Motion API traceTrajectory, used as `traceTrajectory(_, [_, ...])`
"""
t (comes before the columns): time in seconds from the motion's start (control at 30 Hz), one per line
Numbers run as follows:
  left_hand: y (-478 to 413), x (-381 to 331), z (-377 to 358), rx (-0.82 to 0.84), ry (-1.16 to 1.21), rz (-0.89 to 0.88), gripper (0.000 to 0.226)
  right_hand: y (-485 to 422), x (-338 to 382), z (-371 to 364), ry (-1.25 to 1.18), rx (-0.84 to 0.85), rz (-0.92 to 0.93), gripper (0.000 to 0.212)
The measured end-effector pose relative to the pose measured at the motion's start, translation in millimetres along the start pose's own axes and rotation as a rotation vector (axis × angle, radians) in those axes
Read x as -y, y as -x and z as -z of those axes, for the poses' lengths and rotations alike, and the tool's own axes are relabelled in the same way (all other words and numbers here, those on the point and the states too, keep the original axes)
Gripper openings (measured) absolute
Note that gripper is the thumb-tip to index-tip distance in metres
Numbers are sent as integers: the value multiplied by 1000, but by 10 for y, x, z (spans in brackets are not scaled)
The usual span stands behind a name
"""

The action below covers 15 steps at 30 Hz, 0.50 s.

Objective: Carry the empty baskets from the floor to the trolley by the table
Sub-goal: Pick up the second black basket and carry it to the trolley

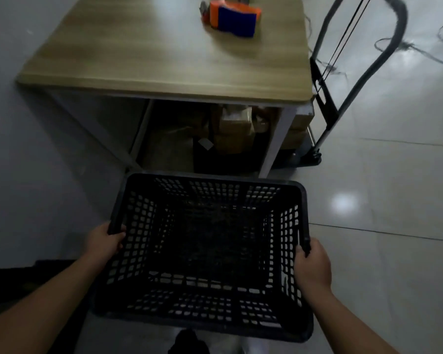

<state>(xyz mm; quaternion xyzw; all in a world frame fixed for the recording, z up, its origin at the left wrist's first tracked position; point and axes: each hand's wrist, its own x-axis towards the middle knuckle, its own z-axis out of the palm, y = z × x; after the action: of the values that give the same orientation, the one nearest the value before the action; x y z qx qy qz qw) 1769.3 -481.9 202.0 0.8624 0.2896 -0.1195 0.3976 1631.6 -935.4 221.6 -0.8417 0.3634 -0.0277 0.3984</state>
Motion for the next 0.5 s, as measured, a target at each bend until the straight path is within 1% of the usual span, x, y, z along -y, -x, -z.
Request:
traceTrajectory(0.1, [-397,179,-268,20,-34,-18,15,-235,-147,-323,34,-5,-20,8])
traceTrajectory(0.23, [-718,228,-507,47,-49,-35,14,-460,-255,-546,73,-16,-29,11])
traceTrajectory(0.37, [-926,152,-581,54,-34,-31,13,-589,-191,-636,67,-19,-38,4])
traceTrajectory(0.5, [-1001,110,-545,34,-43,-52,11,-572,-144,-668,57,-8,-54,6])
